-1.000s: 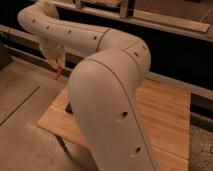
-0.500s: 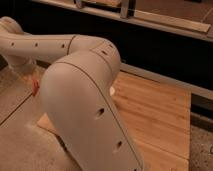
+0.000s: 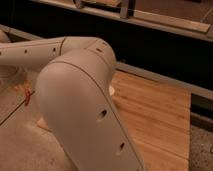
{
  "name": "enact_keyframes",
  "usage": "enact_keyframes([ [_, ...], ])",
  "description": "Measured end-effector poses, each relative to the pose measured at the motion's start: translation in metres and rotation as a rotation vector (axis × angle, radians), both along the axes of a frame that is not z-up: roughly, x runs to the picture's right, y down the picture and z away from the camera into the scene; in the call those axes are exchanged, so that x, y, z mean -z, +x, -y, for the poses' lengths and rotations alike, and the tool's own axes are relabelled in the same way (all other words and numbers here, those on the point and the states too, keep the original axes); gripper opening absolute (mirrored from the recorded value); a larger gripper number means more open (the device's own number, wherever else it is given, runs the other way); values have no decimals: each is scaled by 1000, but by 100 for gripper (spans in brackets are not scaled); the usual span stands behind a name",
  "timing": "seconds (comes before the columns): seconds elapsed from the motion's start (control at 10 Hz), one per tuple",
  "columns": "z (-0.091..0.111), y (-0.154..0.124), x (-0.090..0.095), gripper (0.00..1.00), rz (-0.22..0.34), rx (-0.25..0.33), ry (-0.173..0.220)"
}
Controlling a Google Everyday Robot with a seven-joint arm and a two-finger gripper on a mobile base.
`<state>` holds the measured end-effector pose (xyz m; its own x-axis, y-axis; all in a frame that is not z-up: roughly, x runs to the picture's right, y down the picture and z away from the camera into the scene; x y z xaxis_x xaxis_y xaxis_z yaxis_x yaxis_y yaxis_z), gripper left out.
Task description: Drag the pepper across the table
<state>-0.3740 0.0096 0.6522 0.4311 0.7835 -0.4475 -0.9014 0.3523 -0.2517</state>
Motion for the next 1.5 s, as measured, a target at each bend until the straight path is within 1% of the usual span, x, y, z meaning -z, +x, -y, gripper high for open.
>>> enact_keyframes([
  [0.2,-7,-12,6,0,26,23,9],
  [0.4,-18,-24,10,0,56,64,7],
  [0.5,-22,-27,11,0,63,83,6],
  [0.6,-22,-26,11,1,62,83,6],
  [0.7,-21,-24,11,8,59,82,6],
  [0.8,-21,-25,11,18,59,83,6],
  [0.9,-22,-26,11,27,60,84,6],
  [1.0,-22,-26,11,39,61,85,6],
  [1.2,-22,-26,11,56,60,85,6],
  [1.3,-23,-27,11,68,60,86,5],
  [1.4,-23,-27,11,75,61,86,5],
  [1.5,-23,-27,11,80,60,86,5],
])
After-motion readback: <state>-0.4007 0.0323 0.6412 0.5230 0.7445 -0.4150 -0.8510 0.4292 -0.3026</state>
